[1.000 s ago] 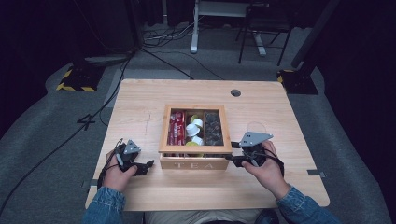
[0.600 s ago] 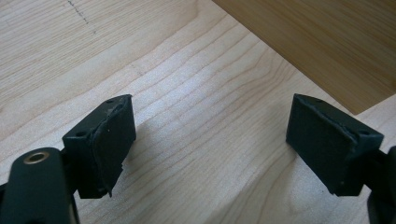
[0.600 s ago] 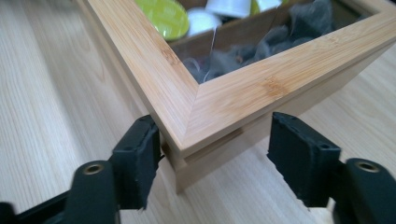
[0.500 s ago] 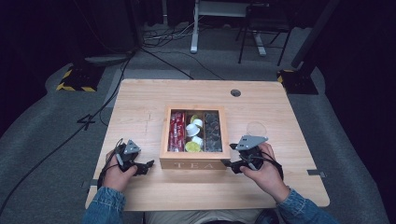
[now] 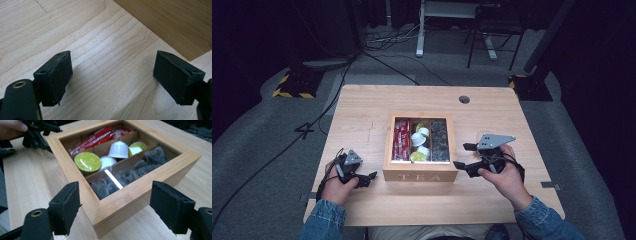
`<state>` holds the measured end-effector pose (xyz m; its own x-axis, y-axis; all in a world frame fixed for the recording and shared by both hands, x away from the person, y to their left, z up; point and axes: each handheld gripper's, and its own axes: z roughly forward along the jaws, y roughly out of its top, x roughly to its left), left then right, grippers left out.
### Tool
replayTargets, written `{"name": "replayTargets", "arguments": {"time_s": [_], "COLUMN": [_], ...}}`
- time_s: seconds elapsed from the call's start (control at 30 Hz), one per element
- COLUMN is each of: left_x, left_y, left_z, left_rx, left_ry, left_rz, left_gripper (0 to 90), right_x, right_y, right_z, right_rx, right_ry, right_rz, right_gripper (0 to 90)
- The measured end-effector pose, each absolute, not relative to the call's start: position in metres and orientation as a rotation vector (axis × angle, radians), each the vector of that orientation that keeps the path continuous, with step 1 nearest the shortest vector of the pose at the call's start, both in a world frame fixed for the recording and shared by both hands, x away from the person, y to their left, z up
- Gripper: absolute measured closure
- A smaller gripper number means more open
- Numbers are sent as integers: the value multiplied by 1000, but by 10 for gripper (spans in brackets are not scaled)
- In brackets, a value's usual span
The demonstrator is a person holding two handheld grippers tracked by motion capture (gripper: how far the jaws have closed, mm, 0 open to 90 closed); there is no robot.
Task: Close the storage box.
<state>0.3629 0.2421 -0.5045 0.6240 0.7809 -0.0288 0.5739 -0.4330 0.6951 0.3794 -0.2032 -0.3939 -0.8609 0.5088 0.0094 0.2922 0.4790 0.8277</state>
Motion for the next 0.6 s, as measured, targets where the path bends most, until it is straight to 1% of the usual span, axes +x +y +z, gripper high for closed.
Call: {"name": "replayTargets", "arguments": {"time_s": [0.2, 0.27, 0.6], "left_x": [363, 363, 365], "left_y": [244, 244, 247], "left_z": [-504, -504, -504], "left_rx": [2173, 2171, 2182], "left_ry": [1048, 1046, 1026], "left_rz": [389, 394, 387], "left_gripper": [162, 162, 159], "right_x": [384, 384, 393], "right_y": [-219, -225, -276], "right_z": [-375, -371, -365], "right_rx": [690, 691, 803], "right_ry": [2490, 2487, 2446], "right_rz": [1368, 1365, 1322], "right_gripper": [196, 170, 170]}}
